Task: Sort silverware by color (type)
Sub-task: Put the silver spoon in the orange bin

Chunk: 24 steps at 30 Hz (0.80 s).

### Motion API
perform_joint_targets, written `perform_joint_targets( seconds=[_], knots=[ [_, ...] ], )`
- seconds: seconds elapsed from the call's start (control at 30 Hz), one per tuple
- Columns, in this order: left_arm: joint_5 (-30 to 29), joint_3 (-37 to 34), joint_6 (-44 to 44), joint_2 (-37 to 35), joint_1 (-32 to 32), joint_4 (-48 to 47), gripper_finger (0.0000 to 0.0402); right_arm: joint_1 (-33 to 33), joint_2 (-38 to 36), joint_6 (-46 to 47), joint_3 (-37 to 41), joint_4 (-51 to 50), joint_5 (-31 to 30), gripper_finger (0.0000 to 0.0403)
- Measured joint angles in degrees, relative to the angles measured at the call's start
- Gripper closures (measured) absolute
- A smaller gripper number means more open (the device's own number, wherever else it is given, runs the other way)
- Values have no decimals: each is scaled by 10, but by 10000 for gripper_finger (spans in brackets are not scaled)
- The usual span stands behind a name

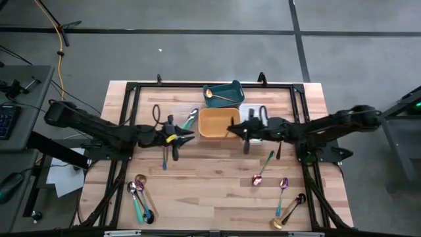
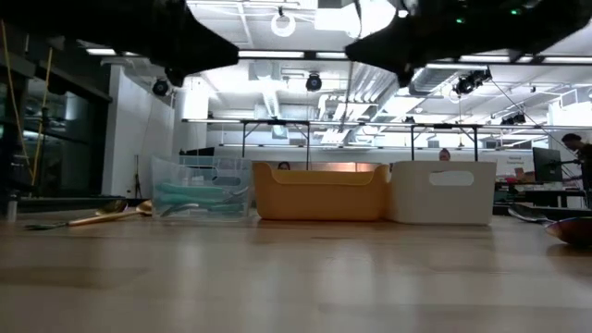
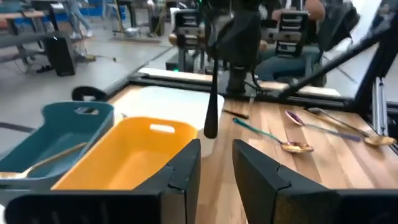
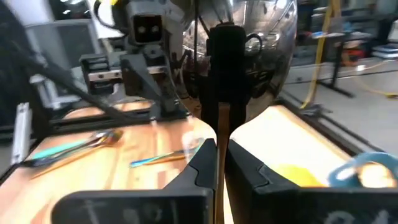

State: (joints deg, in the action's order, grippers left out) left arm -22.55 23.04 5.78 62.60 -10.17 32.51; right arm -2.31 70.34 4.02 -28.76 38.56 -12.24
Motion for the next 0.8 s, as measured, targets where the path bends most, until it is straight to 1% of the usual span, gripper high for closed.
perform_joint_targets(
  seconds=[0.13,0.23,0.3,0.67,0.8],
  knots=[
    [-30,-47,1,-36,0,50,314,0,-56,3,43,2,-25,397],
    [-39,-75,1,-46,0,94,314,0,-70,10,51,2,-26,397],
    [-36,-81,2,-47,0,115,314,0,-70,10,51,4,-25,397],
    [-36,-83,-2,-48,0,108,314,1,-66,7,49,-2,-24,397],
    [-36,-83,-29,-48,0,108,314,22,-66,-14,28,-16,-14,397]
  ],
)
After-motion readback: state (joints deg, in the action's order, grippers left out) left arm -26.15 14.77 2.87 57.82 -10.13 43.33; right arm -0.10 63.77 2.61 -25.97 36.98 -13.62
